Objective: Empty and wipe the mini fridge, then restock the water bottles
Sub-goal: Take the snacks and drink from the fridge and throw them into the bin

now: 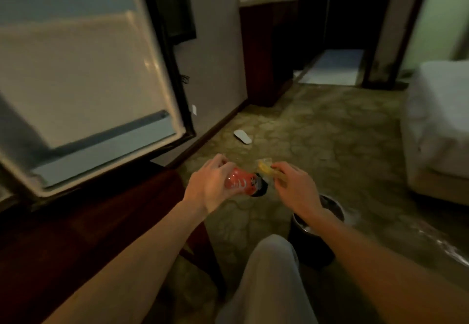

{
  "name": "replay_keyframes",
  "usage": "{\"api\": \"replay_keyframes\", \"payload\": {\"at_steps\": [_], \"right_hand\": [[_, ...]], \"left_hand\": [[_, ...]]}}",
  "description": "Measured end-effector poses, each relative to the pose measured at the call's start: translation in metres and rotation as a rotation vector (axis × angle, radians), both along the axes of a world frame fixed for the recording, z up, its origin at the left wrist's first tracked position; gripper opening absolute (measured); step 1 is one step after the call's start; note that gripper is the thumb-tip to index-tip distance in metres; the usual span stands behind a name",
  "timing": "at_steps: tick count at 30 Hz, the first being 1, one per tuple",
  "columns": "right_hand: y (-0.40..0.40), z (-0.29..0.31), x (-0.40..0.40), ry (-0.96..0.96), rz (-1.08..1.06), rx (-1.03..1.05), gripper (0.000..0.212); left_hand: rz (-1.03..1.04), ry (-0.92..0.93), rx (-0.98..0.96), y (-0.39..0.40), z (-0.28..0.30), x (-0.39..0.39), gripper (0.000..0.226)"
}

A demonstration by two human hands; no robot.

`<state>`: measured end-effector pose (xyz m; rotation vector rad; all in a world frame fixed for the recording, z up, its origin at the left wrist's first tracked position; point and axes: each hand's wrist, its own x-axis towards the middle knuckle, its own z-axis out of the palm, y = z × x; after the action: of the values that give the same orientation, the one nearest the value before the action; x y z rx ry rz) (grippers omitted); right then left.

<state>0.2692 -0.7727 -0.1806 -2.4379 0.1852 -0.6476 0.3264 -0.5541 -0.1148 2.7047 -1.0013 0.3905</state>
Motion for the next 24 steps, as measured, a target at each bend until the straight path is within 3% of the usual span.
{"api": "replay_keyframes", "payload": {"at_steps": [13, 24], "right_hand": [[-0.148, -0.142, 0.005, 0.32, -0.334, 0.143, 0.041], [-0.213, -0.23, 0.044, 0.483, -0.292, 0.122, 0.04]], "left_hand": [[-0.122, 0.27, 0.128, -0.169, -0.157, 0.06, 0.057], [-0.17, 0.357, 0.226, -0.265, -0.253, 0.103, 0.059]]}}
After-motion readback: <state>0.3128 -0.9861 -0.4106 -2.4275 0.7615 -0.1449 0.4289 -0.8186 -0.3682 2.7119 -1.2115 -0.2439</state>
